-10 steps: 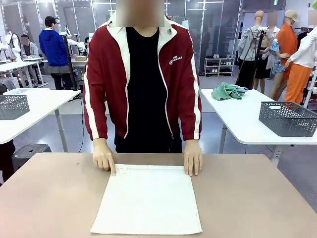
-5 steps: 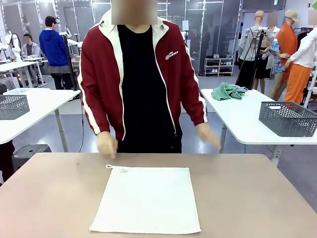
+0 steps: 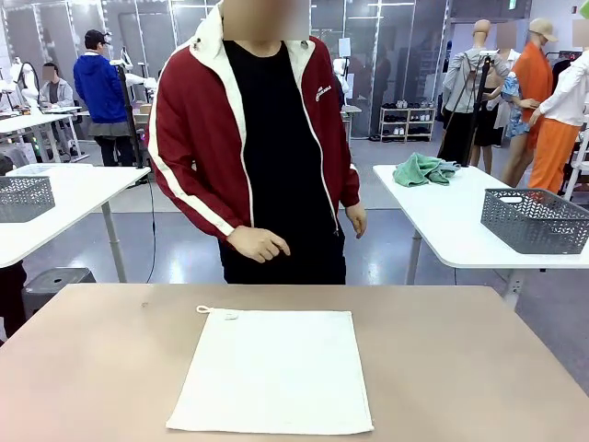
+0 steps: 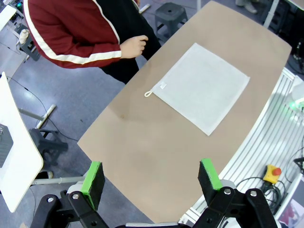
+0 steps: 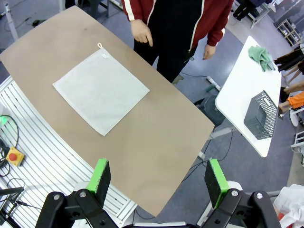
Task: Fold the towels and place them in the basket.
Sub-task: When a person lays out a Towel with hook on the table, fold it in half twice.
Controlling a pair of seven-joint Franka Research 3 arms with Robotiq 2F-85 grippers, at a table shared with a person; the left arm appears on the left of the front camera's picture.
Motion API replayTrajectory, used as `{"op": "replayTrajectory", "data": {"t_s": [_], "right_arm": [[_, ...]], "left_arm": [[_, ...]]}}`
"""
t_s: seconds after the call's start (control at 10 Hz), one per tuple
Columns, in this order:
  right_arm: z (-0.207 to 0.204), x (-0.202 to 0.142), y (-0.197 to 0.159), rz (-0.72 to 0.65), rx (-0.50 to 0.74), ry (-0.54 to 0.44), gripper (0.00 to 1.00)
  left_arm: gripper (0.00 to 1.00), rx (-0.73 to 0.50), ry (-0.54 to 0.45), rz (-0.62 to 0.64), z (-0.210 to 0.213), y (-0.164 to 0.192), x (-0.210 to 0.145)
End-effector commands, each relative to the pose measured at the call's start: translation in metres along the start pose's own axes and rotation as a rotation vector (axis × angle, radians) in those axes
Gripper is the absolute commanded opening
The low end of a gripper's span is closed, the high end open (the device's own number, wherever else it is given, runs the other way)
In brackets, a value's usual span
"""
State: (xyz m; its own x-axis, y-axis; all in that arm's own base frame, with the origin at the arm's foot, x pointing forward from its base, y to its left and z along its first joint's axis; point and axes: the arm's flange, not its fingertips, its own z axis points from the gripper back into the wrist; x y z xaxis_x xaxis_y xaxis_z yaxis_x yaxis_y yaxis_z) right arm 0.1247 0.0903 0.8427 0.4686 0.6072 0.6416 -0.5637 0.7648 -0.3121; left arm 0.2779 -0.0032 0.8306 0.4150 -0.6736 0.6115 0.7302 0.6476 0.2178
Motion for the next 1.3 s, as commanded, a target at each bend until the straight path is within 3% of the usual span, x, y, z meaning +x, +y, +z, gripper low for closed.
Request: {"op": "replayTrajectory", "data": {"t_s": [0.0, 0.3, 0.5, 0.8, 1.2], "right_arm": [[-0.013, 0.007, 0.003, 0.079, 0.043, 0.033, 1.0], [-0.074, 0.026, 0.028, 0.27, 0.176, 0.136, 1.0], [-0.126, 0.028, 0.053, 0.392, 0.288, 0.211, 1.0], [-0.207, 0.012, 0.11, 0.485, 0.391, 0.254, 1.0], [-0.273, -0.032, 0.137, 0.599, 0.493, 0.324, 1.0]], "left_arm": [[1.0, -0.026, 0.054, -0.078, -0.018, -0.003, 0.018], [1.0, -0.115, 0.195, -0.288, -0.082, -0.018, 0.07], [1.0, -0.229, 0.296, -0.436, -0.137, -0.042, 0.085], [1.0, -0.342, 0.391, -0.592, -0.199, -0.106, 0.075], [1.0, -0.266, 0.471, -0.684, -0.245, -0.154, 0.036]]}}
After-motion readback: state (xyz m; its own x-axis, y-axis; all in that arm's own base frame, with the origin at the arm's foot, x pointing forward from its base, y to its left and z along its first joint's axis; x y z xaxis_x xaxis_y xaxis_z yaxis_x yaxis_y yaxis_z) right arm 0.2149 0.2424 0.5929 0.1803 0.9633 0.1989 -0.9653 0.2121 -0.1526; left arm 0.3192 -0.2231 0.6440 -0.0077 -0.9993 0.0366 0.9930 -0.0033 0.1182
